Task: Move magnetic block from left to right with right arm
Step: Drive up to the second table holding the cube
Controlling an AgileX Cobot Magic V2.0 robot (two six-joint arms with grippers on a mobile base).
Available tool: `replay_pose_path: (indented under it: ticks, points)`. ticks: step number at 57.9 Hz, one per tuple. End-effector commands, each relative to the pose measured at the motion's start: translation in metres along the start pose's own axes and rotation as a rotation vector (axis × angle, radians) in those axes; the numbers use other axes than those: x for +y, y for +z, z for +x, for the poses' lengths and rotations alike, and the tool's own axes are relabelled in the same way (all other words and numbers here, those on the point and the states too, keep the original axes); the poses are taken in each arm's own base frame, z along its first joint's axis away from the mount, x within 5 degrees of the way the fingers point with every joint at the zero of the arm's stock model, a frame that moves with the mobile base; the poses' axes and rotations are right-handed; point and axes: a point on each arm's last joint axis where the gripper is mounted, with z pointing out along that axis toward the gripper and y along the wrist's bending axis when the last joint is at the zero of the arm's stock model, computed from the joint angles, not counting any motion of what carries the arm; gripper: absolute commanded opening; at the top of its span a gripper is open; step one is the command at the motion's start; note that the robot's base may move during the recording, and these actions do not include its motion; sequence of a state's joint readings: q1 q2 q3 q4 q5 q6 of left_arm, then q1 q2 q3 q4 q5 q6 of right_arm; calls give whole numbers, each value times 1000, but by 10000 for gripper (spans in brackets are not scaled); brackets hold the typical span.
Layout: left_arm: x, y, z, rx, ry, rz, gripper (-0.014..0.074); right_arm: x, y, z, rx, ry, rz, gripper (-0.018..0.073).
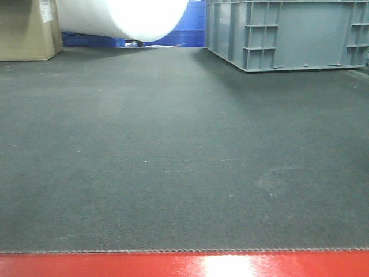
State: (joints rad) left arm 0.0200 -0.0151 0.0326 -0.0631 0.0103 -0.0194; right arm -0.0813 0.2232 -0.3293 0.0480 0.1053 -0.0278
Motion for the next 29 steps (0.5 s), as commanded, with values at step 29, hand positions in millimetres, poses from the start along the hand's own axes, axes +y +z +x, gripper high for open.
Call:
replay_pose_path:
  ticks: [29]
  points:
    - [0,-1,-6,-92,-11,7,-117,0,-1,-18,-118,-11,9,274]
